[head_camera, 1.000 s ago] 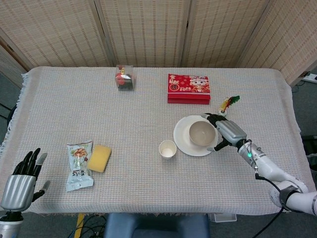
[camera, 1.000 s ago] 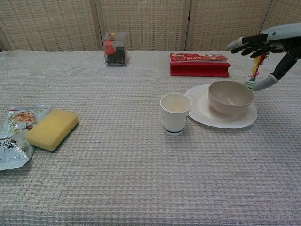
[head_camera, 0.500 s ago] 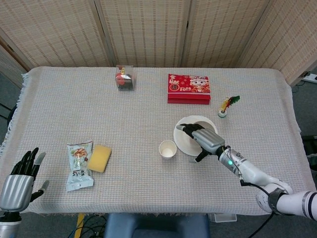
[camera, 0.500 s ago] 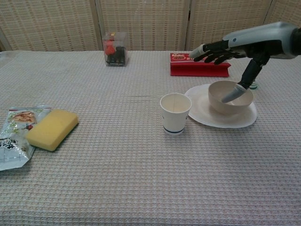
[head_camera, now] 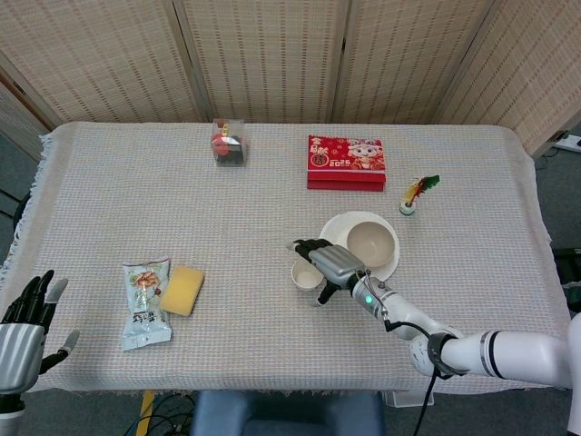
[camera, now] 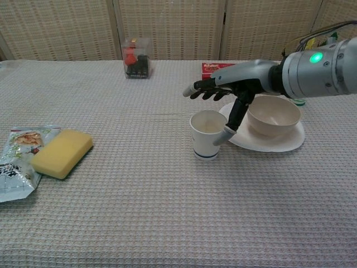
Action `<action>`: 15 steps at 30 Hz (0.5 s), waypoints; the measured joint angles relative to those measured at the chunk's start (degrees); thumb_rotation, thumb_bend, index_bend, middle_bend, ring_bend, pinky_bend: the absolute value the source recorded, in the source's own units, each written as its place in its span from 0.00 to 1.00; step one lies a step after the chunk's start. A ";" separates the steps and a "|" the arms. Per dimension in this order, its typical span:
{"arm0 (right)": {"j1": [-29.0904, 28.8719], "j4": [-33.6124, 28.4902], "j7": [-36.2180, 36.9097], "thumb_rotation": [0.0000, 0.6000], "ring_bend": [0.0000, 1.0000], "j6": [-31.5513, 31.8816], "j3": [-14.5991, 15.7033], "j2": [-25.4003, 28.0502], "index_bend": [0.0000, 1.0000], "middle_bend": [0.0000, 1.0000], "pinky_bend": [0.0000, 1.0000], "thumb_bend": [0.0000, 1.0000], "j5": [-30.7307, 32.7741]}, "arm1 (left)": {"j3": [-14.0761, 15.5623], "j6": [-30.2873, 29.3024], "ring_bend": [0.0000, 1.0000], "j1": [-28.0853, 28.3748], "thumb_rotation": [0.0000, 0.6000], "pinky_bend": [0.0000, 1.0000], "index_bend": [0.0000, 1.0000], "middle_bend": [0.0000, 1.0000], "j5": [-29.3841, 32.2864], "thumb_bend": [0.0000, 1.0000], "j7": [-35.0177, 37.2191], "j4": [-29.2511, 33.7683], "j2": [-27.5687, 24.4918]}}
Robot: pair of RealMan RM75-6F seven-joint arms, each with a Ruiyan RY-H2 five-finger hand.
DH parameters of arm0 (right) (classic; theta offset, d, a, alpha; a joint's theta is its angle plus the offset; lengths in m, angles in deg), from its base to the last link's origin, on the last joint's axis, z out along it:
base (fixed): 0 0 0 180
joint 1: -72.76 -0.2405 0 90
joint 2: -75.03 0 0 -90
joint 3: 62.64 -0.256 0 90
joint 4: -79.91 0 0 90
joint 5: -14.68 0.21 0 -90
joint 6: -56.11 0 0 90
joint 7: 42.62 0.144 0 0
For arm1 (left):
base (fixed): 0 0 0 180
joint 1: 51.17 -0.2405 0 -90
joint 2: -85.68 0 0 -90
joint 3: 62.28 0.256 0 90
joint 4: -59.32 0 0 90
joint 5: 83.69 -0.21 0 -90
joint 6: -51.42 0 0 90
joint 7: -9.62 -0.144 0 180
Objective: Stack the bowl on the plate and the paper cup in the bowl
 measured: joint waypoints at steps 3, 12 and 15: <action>-1.91 0.49 -2.48 1.00 0.00 1.35 1.05 -1.27 0.06 0.00 0.00 0.05 2.70 | -0.06 -0.54 0.00 -0.23 1.00 0.26 0.00 0.00 -0.10 0.31 0.69 -0.03 -0.31; -4.83 0.93 -7.05 1.00 0.00 4.29 3.46 -2.70 0.15 0.00 0.00 0.09 8.39 | -0.01 -0.98 0.00 -0.54 1.00 0.26 0.00 0.00 -0.56 0.31 1.02 0.07 -0.55; -5.17 1.23 -7.88 1.00 0.00 5.30 3.90 -3.25 0.18 0.00 0.00 0.11 9.14 | -0.05 -1.04 0.00 -0.60 1.00 0.26 0.00 0.00 -0.57 0.31 1.03 0.10 -0.56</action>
